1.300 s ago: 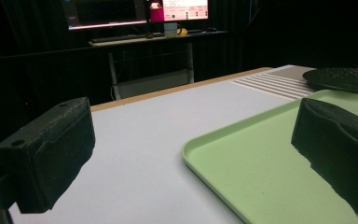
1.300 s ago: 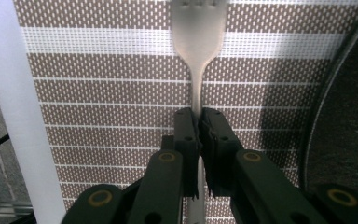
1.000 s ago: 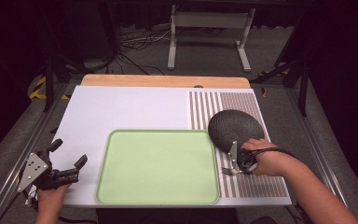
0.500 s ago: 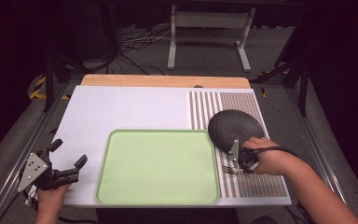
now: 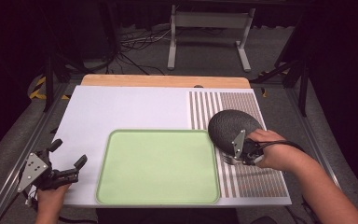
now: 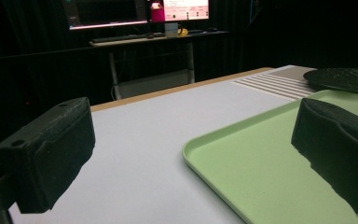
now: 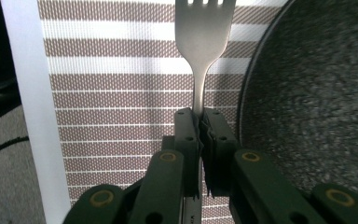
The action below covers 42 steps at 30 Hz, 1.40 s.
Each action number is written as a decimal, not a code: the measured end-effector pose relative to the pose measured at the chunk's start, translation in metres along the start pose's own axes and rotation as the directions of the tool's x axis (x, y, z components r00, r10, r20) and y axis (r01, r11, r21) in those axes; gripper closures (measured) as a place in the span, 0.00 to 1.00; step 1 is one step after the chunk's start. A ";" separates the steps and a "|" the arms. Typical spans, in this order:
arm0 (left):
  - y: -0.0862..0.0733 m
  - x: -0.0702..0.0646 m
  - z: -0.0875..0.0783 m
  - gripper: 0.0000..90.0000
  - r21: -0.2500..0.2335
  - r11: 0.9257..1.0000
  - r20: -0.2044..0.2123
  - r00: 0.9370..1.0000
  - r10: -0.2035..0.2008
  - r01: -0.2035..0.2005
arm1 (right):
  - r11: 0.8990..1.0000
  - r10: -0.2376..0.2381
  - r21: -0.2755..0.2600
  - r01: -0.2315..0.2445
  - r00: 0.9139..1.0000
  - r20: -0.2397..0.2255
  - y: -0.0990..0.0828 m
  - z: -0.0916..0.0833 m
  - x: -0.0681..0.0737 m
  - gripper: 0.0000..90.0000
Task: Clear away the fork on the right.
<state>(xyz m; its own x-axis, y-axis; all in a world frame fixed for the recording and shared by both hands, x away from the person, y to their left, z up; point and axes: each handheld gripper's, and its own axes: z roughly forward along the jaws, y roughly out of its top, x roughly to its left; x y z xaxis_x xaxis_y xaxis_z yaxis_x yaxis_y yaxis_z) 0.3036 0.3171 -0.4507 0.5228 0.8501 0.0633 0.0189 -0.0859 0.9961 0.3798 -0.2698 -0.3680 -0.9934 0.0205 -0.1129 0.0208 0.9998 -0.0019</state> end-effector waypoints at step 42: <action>0.000 0.001 0.000 0.00 -0.001 1.000 0.004 1.000 -0.002 0.002 | 0.882 0.385 -0.295 -0.368 0.923 0.001 0.078 -0.059 -0.005 0.95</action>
<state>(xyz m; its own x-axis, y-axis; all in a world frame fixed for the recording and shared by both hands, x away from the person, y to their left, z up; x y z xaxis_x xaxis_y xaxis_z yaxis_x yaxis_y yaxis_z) 0.3039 0.3176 -0.4505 0.5260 0.8483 0.0611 0.0189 -0.0835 0.9963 0.3793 -0.1913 -0.3092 -0.9086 0.4040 -0.1058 0.3504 0.8753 0.3331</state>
